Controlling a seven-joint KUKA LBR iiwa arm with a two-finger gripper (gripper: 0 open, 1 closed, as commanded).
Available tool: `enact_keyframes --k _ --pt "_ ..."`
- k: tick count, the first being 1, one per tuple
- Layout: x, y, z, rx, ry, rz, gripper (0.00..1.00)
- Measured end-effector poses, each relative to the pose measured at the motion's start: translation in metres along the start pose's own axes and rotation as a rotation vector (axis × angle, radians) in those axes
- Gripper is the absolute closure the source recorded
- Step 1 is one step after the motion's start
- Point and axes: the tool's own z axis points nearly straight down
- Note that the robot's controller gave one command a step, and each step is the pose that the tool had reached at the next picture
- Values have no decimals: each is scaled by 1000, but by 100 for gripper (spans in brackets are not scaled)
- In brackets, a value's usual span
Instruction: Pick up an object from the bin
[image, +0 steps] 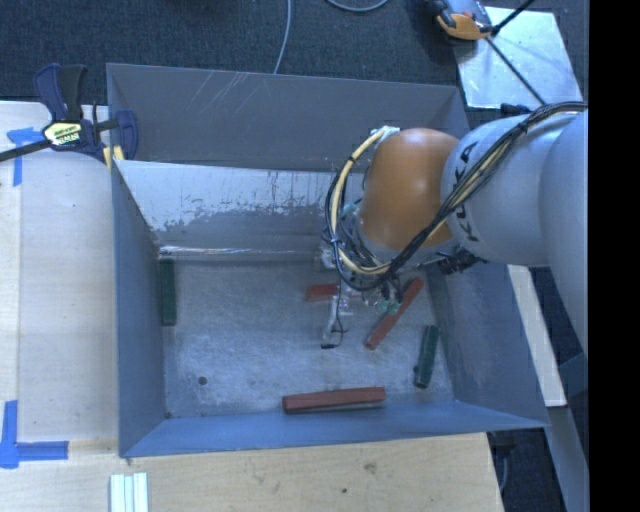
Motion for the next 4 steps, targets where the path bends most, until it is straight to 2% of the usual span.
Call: enact_keyframes --k 1,2,3,4 --pt "2 -15 17 0 -3 -24 100" --pt "2 -15 17 0 -3 -24 100" --pt "5 -16 -14 1 7 -85 100" --pt "-4 -30 -83 0 3 -149 100"
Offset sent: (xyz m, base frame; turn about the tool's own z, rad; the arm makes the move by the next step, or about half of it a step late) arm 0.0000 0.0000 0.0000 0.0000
